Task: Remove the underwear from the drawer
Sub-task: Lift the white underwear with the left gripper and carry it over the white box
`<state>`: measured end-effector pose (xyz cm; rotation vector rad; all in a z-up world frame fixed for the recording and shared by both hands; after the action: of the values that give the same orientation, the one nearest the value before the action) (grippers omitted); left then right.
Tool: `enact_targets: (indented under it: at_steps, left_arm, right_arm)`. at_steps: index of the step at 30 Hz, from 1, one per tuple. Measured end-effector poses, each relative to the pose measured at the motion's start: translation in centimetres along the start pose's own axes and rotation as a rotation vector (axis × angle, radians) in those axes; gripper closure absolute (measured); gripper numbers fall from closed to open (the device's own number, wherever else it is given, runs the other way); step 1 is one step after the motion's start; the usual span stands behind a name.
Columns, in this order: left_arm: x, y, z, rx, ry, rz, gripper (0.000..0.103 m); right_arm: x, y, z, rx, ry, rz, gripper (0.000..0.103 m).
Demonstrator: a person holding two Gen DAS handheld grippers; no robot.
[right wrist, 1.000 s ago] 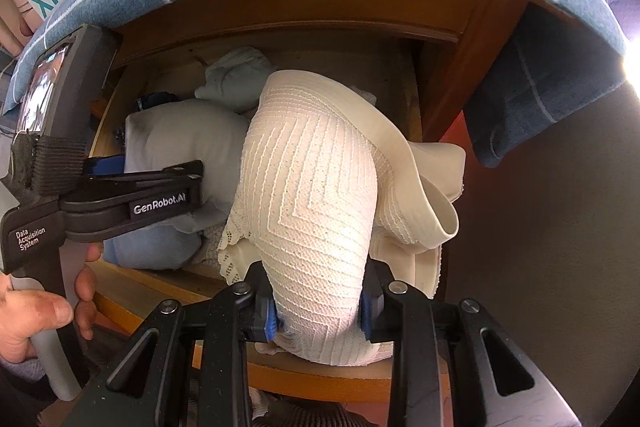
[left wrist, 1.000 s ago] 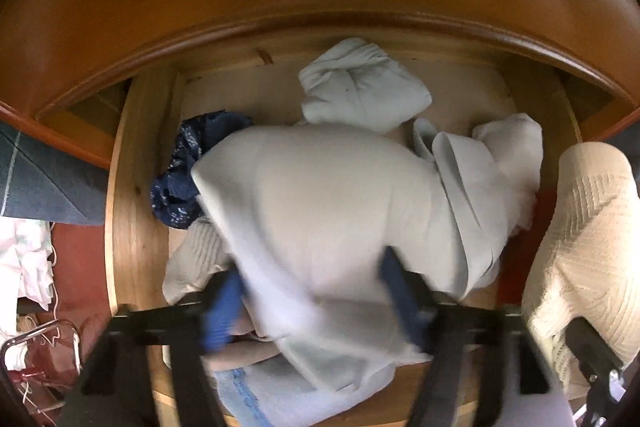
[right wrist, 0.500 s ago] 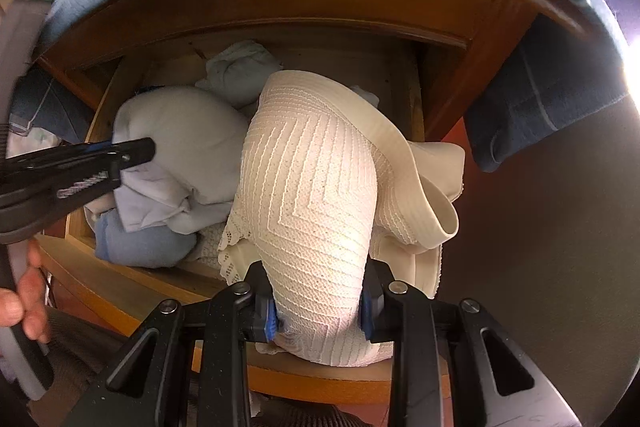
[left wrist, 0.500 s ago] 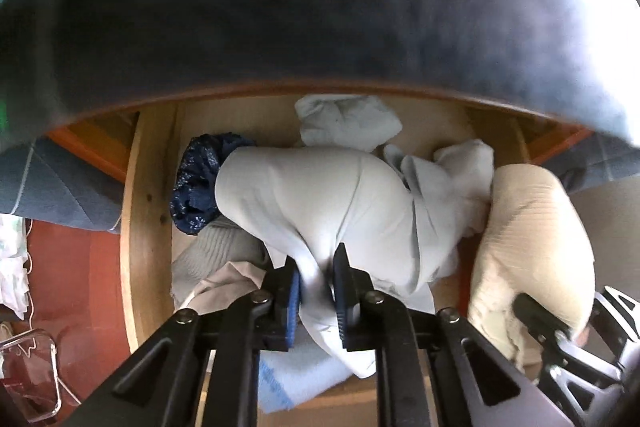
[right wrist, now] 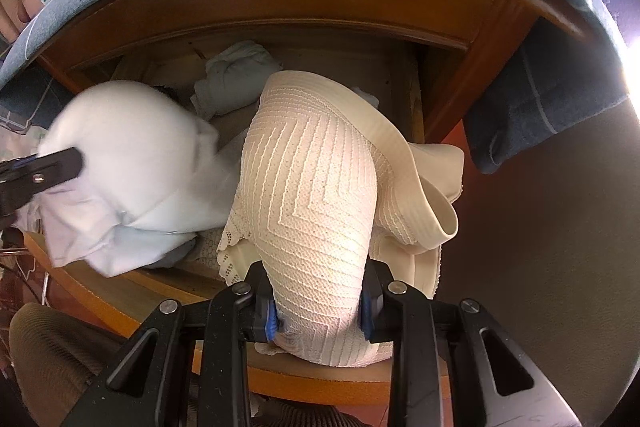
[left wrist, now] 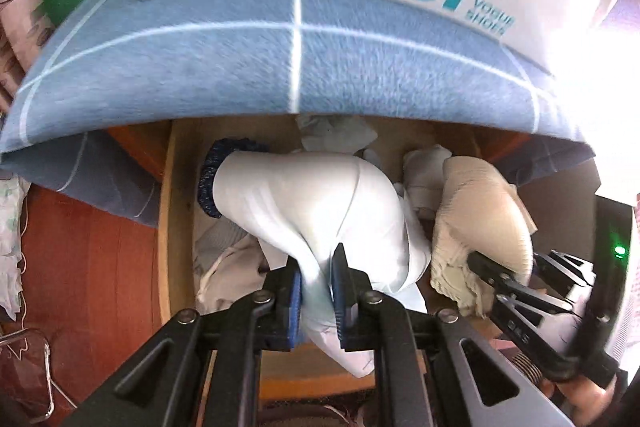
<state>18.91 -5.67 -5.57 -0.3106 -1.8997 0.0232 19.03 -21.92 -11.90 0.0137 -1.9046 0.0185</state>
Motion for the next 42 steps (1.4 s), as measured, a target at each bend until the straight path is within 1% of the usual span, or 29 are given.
enact_targets:
  at_steps: [6,12,16,22,25,29,33,37,42]
  left_arm:
    - [3.1,0.3,0.1,-0.002,-0.022,0.022,0.090]
    - [7.8,-0.3,-0.3,-0.032,-0.077,0.044,0.090]
    - [10.7,-0.6,-0.9,-0.049,-0.115,0.058,0.090]
    - [14.7,-0.5,-2.3,-0.043,-0.171,0.101,0.090]
    - [15.8,-0.5,-2.5,-0.049,-0.190,0.114,0.090]
    - [17.3,-0.7,-1.9,-0.064,-0.197,0.125,0.090]
    - [19.0,-1.0,-1.3,-0.059,-0.214,0.141,0.090]
    - [21.3,-1.3,-1.6,-0.073,-0.255,0.143,0.090]
    - [25.3,-1.3,-4.0,-0.076,-0.353,0.122,0.090]
  right_arm:
    - [0.0,0.4,0.0,0.018,0.001,0.029,0.077]
    - [-0.1,0.8,0.0,0.030,0.003,0.043,0.077]
    - [-0.2,0.8,0.0,0.024,0.001,0.033,0.077]
    - [-0.1,0.5,0.1,0.020,0.000,0.028,0.077]
    - [-0.2,0.5,0.1,0.017,0.000,0.025,0.077]
    - [-0.2,0.4,0.0,0.017,0.001,0.025,0.077]
    - [-0.2,0.4,0.0,0.019,0.002,0.028,0.077]
    - [-0.2,0.4,0.0,0.017,0.000,0.027,0.077]
    - [-0.2,0.4,0.0,0.014,0.000,0.023,0.077]
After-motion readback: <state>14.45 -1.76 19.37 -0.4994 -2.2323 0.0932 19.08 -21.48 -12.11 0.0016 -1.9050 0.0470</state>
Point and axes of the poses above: each gripper's, at about its wrist camera, not at the fingertips, and x roughly against the way its jaws point, y to its left, z to its underside, the point moved 9 cm from there along -x, roughly the way its jaws point, and after that the axes turned 3 degrees about x, right-handed, at the moved point
